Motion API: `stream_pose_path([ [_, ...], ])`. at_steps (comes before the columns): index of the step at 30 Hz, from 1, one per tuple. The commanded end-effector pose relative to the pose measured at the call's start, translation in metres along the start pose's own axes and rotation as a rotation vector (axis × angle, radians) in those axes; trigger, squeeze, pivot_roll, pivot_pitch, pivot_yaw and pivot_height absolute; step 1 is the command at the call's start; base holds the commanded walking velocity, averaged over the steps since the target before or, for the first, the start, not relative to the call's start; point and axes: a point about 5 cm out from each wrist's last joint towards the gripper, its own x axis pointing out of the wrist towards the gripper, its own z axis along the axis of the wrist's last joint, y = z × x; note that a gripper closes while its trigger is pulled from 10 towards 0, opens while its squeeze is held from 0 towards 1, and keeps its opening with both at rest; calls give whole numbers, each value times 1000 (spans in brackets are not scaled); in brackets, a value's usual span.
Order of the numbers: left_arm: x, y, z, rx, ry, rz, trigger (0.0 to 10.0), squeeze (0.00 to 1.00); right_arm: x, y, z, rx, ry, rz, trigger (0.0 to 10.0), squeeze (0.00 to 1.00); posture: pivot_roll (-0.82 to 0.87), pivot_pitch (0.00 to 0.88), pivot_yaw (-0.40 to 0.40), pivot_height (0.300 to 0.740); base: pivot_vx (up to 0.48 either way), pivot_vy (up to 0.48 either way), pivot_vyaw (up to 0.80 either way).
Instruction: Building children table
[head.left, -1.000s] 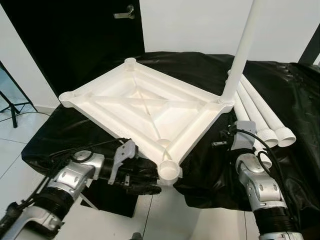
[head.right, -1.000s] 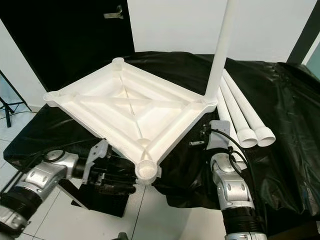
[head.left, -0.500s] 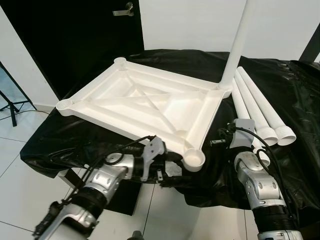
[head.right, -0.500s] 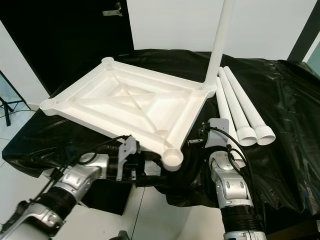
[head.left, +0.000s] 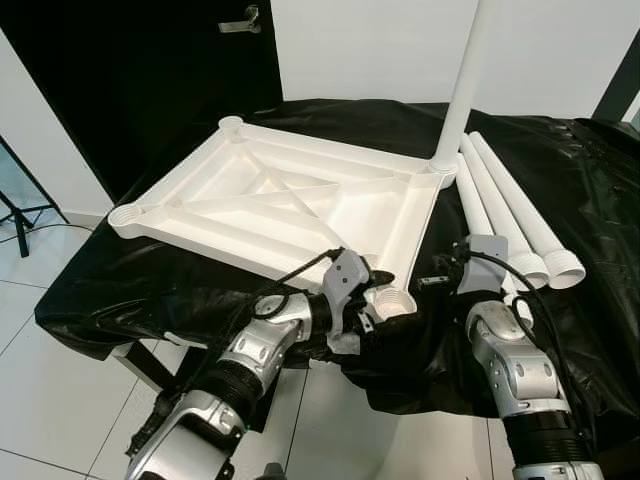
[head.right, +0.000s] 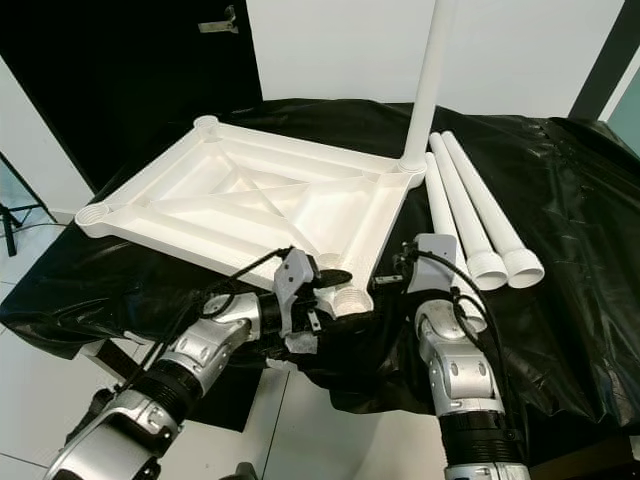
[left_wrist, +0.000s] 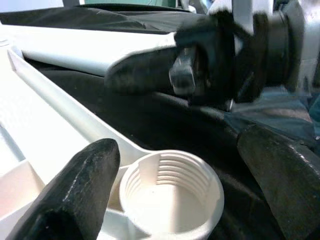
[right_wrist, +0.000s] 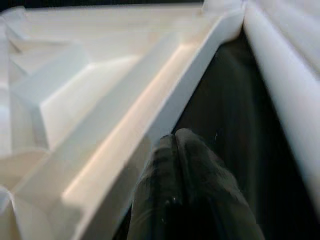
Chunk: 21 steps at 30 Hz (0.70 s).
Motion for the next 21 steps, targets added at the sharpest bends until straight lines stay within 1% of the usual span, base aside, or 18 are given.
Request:
stream_pose_path([
  [1, -24, 0, 1, 18, 15, -46, 10000, 31, -2, -6, 14, -21, -39, -79, 10000, 0, 128, 0, 43, 740, 0, 0, 0],
  [2, -24, 0, 1, 18, 15, -46, 10000, 31, -2, -6, 14, -21, -39, -79, 10000, 0, 128, 0, 43, 740, 0, 0, 0],
  [4, -42, -1, -1, 23, 48, -83, 10000, 35, -4, -13, 20, -29, -61, -153, 10000, 0, 135, 0, 38, 740, 0, 0, 0],
  [7, -42, -1, -1, 23, 48, -83, 10000, 35, -4, -13, 20, -29, -61, -153, 10000, 0, 135, 0, 38, 740, 0, 0, 0],
  [9, -63, 5, -8, 39, 132, -84, 10000, 31, -6, -21, 26, -30, -83, -219, 10000, 0, 149, 0, 27, 740, 0, 0, 0],
  [10, -71, 10, -11, 56, 175, -70, 10000, 31, -7, -23, 29, -33, -91, -232, 10000, 0, 152, 0, 25, 740, 0, 0, 0],
  [11, -75, 13, -13, 68, 199, -58, 10000, 31, -7, -24, 30, -35, -95, -236, 10000, 0, 152, 0, 25, 740, 0, 0, 0],
  [13, -75, 13, -13, 68, 199, -58, 10000, 31, -7, -24, 30, -35, -95, -236, 10000, 0, 152, 0, 25, 740, 0, 0, 0],
  [14, -76, 17, -15, 85, 214, -36, 10000, 35, -7, -24, 32, -36, -100, -232, 10000, 0, 152, 0, 25, 740, 0, 0, 0],
  [16, -73, 24, -15, 116, 224, 8, 10000, 31, -7, -23, 35, -37, -108, -217, 10000, 0, 145, 0, 27, 740, 0, 0, 0],
  [18, -66, 35, -16, 179, 266, 91, 10000, 16, -8, -20, 36, -33, -112, -204, 10000, 0, 140, 0, 30, 740, 0, 0, 0],
  [19, -66, 35, -16, 179, 266, 91, 10000, 16, -8, -20, 36, -33, -112, -204, 10000, 0, 140, 0, 30, 740, 0, 0, 0],
  [21, -59, 39, -11, 215, 255, 132, 10000, 20, -10, -20, 35, -32, -108, -204, 10000, 0, 128, 0, 35, 740, 0, 0, 0],
])
